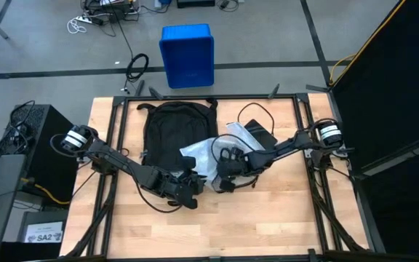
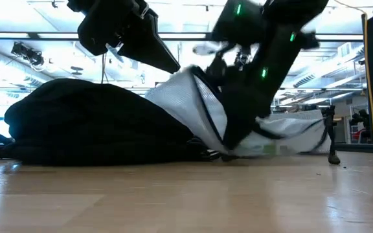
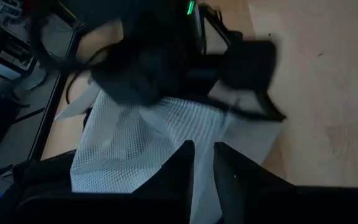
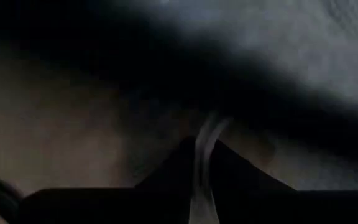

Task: Unpack backpack
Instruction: Remove the white charger cable from the zip bag

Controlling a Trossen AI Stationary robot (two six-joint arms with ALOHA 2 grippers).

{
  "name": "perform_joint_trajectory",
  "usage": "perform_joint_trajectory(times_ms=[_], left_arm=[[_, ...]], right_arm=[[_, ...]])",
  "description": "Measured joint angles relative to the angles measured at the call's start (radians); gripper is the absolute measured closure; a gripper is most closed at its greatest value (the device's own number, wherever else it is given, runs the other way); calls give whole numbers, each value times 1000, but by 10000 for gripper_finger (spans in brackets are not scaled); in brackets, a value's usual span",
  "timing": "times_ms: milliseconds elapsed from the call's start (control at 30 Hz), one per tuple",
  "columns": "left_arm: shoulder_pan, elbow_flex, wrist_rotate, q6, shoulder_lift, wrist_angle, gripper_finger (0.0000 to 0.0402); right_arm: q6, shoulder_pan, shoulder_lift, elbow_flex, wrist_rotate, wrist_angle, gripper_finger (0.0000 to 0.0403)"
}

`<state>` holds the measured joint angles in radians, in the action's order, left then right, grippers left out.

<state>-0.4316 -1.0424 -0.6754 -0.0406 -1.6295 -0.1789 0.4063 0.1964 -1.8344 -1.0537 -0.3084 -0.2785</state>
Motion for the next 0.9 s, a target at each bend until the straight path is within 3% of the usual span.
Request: perform_joint_trajectory(times_ms=[433,567,767,833,900], left_arm=[[0,0,0,0,0,0,367],[0,0,0,0,0,2,367],[0,0,0,1,0,10,367],[0,0,0,1,0,10,367],[0,0,0,2,0,10,367]], right_arm=[[-113,274,237,-78,11,-4,399],[-83,375,322,-79,-163,-48,400],[176,479,428,-79,-614,-228,401],[276,484,444,-79,-641,-348,401],[383,471,448,-79,-594,-489,401]])
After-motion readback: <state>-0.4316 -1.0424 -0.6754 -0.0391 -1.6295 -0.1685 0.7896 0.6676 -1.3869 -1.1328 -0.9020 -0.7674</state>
